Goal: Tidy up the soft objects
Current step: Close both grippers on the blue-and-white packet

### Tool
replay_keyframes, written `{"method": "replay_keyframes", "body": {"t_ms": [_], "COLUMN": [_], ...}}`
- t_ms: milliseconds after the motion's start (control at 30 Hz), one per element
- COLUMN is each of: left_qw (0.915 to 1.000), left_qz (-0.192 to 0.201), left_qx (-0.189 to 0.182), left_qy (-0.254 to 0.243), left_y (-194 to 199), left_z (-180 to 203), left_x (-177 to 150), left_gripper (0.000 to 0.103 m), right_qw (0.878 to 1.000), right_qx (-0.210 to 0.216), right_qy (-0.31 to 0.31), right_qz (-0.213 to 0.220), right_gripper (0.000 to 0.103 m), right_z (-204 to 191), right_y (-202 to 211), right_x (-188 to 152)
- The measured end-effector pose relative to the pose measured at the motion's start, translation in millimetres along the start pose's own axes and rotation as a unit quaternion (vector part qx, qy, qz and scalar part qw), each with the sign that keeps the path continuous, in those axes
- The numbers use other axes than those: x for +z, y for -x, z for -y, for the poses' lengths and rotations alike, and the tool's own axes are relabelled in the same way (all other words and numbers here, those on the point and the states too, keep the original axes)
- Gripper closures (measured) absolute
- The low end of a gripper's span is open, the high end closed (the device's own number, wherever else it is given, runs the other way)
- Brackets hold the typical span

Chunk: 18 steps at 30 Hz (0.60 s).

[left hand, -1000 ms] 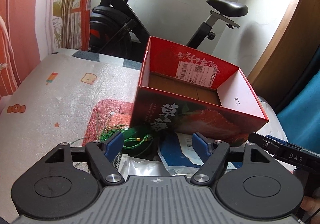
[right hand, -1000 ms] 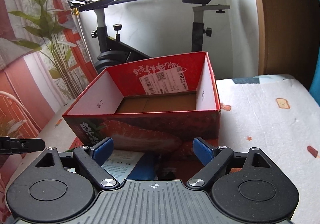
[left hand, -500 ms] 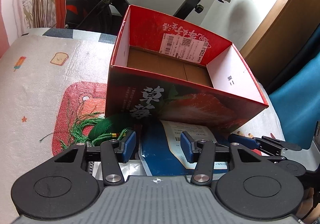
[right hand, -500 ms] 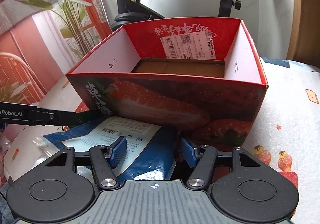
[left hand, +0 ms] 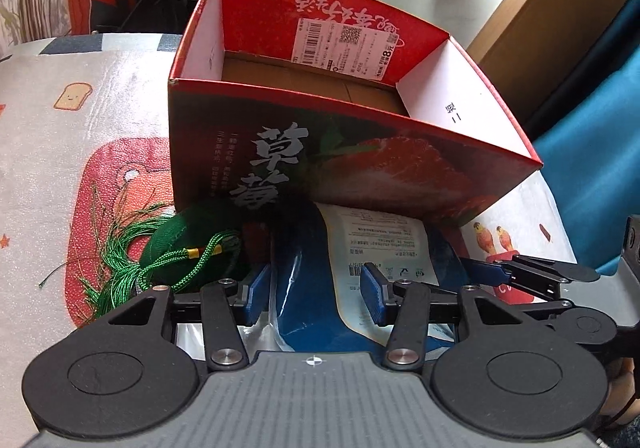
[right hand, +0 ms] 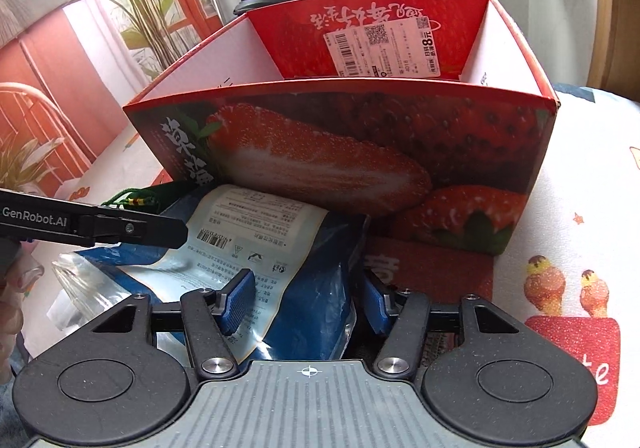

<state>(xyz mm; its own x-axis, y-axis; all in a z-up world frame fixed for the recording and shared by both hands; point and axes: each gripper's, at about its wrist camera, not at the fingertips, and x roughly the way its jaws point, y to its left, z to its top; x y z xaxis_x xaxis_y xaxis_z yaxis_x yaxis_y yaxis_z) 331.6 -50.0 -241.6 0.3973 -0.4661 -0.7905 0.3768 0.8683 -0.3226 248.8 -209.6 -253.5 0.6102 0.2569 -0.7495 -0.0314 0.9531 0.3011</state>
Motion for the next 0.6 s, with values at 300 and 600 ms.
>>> {"method": "replay_keyframes", "body": {"t_ms": [300, 600], "left_qw": [0.9997, 0.9997], "left_qz": [-0.022, 0.007], "left_qx": [-0.003, -0.022], "left_qy": [-0.006, -0.009], "left_y": [-19, 7], "left_z": [-1, -1], "left_x": [-6, -10], "left_gripper": [0.052, 0.078], "right_qw": [0.998, 0.996], "right_qx": [-0.009, -0.022], "right_qy": [0.054, 0.082], "right_qz": [-0.027, 0.006], "right_gripper": [0.067, 0.085], "right_z": [-7, -23], "right_y": [-3, 17], "right_x": [7, 5]}}
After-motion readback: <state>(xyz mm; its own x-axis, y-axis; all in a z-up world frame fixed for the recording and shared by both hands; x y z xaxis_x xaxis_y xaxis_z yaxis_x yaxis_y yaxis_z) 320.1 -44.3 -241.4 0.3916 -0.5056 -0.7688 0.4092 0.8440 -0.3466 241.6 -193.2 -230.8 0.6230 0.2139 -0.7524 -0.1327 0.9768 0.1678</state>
